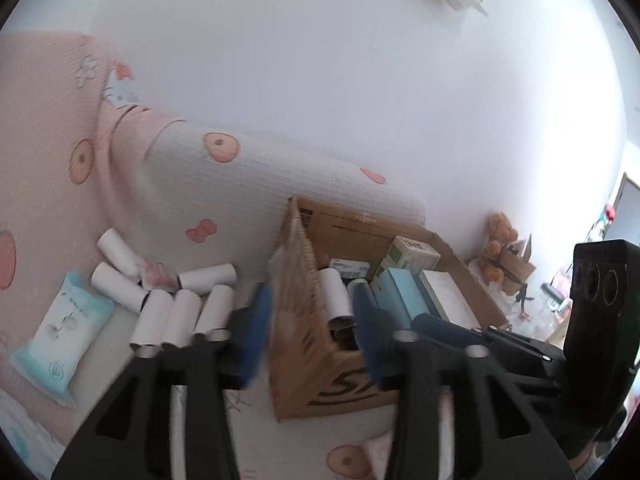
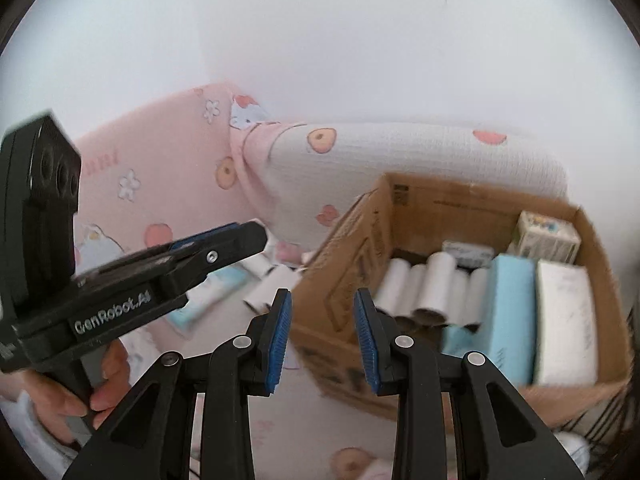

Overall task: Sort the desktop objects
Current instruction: 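Move the left tool back toward the pile of white tubes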

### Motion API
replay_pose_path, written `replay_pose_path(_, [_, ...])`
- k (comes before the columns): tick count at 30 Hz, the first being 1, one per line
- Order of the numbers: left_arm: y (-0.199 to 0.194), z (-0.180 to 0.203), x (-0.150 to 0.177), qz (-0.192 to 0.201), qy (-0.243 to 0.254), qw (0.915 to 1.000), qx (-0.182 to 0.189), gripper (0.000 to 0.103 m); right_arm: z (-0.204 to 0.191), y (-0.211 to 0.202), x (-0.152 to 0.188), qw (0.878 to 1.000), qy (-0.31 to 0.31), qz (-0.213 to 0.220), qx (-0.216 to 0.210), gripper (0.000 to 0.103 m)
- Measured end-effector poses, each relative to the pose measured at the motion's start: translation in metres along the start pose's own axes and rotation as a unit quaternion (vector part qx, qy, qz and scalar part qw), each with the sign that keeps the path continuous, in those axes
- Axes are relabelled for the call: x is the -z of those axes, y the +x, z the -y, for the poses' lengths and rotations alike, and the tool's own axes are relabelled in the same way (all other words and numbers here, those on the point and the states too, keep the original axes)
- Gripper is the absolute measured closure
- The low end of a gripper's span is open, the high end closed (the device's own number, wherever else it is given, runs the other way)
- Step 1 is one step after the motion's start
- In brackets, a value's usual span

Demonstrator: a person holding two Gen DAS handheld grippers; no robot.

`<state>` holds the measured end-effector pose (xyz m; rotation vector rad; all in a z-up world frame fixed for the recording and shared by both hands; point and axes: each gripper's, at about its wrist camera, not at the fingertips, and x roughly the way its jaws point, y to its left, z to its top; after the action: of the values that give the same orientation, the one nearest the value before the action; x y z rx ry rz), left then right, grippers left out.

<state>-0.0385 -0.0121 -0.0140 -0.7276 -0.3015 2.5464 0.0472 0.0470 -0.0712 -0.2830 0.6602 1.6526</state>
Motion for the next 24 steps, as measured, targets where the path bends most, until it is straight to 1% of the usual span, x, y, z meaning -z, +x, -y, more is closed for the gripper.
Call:
replay_pose_path(2, [-0.005, -0.015, 0.009, 0.007, -0.005, 0.9999, -0.008, 0.045, -0.004, 0.001, 0.008, 1.000, 0.011, 0.010, -0.009, 0.075])
replay_pose_path(3, [-0.005, -0.022, 0.012, 0.007, -0.007, 0.9999, -0.010, 0.044, -0.007, 0.003, 0.011, 1.000, 0.008, 0.010, -0.013, 0.075])
replay_pose_path(4, [-0.005, -0.031, 0.016, 0.007, -0.010, 0.9999, -0.008, 0.043, -0.013, 0.002, 0.014, 1.000, 0.001, 0.010, -0.008, 0.075])
replay_pose_path(6, [0.000, -0.047, 0.022, -0.001, -0.020, 0.9998, -0.007, 0.039, -0.023, 0.003, 0.020, 1.000, -0.013, 0.011, 0.008, 0.075])
replay_pose_path(10, [0.018, -0.086, 0.039, -0.023, -0.059, 0.9980, 0.002, 0.038, -0.042, 0.011, 0.026, 0.999, -0.033, -0.002, 0.010, 0.075])
replay_pose_path(12, [0.028, -0.107, 0.054, -0.036, -0.079, 0.9961, -0.014, 0.038, -0.052, 0.018, 0.030, 0.999, -0.043, -0.012, 0.010, 0.075])
replay_pose_path(13, [0.032, -0.117, 0.059, -0.048, -0.104, 0.9932, -0.020, 0.038, -0.058, 0.022, 0.032, 0.999, -0.050, -0.015, 0.011, 0.075])
replay_pose_path(14, [0.034, -0.131, 0.063, -0.059, -0.155, 0.9862, -0.002, 0.038, -0.063, 0.025, 0.035, 0.998, -0.055, -0.018, 0.012, 0.075])
replay_pose_path(16, [0.034, -0.147, 0.067, -0.061, -0.209, 0.9757, 0.023, 0.038, -0.072, 0.033, 0.042, 0.997, -0.067, -0.022, 0.017, 0.075])
replay_pose_path(19, [0.034, -0.160, 0.069, -0.054, -0.221, 0.9737, -0.004, 0.038, -0.086, 0.046, 0.052, 0.996, -0.083, -0.027, 0.025, 0.075])
replay_pose_path(20, [0.035, -0.165, 0.069, -0.055, -0.229, 0.9717, -0.012, 0.038, -0.091, 0.053, 0.055, 0.995, -0.087, -0.031, 0.029, 0.075])
replay_pose_path(22, [0.039, -0.177, 0.070, -0.061, -0.253, 0.9654, -0.013, 0.038, -0.099, 0.067, 0.059, 0.994, -0.095, -0.043, 0.037, 0.075])
replay_pose_path(24, [0.046, -0.190, 0.068, -0.071, -0.272, 0.9592, -0.031, 0.038, -0.107, 0.082, 0.061, 0.993, -0.102, -0.055, 0.039, 0.075])
